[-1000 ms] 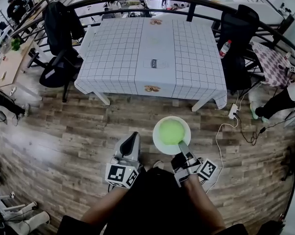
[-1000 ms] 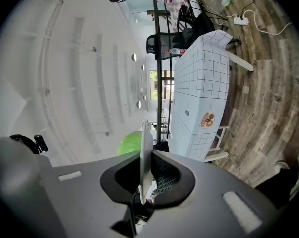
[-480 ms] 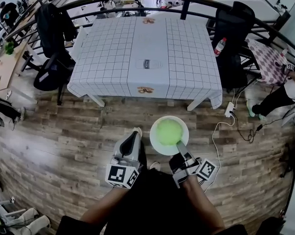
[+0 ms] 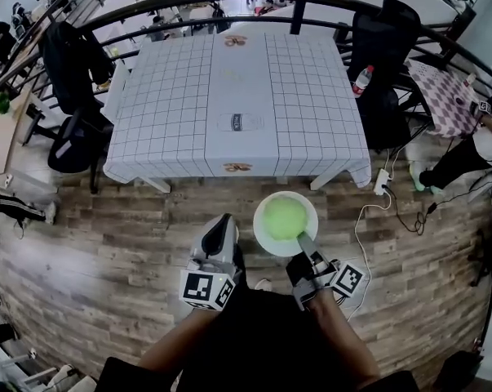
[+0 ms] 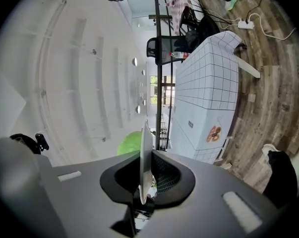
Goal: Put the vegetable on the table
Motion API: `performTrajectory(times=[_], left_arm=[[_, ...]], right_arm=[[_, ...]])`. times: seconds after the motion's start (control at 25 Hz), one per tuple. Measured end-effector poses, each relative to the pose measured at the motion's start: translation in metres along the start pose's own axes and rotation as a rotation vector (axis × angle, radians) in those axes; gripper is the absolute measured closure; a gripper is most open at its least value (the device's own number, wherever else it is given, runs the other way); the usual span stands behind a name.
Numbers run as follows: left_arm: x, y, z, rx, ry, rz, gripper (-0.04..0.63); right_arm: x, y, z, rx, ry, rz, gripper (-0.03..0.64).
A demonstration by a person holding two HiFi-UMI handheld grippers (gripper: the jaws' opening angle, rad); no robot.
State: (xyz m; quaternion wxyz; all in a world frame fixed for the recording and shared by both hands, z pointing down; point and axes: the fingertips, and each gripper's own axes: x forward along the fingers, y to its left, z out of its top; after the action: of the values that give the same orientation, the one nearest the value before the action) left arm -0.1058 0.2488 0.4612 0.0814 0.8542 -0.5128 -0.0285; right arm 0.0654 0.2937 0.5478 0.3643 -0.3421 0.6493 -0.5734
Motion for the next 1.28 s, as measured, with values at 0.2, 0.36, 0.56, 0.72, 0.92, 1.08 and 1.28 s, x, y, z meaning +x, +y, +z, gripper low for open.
performTrajectory(times=[0.2,0.36,0.56,0.72,0.92,1.08,1.28], left_arm=[[0.057,0.04,0.06,-0.029,0.019,-0.006,0.588],[0.075,0.06,0.062,-0.028,0.027,0.01,0.588],[0.104,0.072,0.109,-0.031,0.077,0.018,0.588],[0.122,0.113,0.126,-0.017,0.074,0.015,0.588],[0.153,0.144,0.083,0.012,0.051,-0.004,0.588],[0.176,0.171,0.077,0.015,0.056,-0.026,0.588],[0.192,0.186,0.081,0.033,0.06,-0.068,0.588]], right_arm=[[0.069,0.039,0.023,-0.007,-0.012,-0.069,0.591],[0.1,0.039,0.037,-0.004,-0.007,-0.068,0.591],[0.137,0.086,0.058,0.03,-0.014,-0.091,0.591],[0.182,0.095,0.051,0.016,-0.013,-0.086,0.592],[0.215,0.045,0.061,0.001,-0.035,-0.069,0.592],[0.246,0.03,0.068,0.003,-0.071,-0.07,0.592],[0.272,0.028,0.076,-0.002,-0.111,-0.033,0.592]])
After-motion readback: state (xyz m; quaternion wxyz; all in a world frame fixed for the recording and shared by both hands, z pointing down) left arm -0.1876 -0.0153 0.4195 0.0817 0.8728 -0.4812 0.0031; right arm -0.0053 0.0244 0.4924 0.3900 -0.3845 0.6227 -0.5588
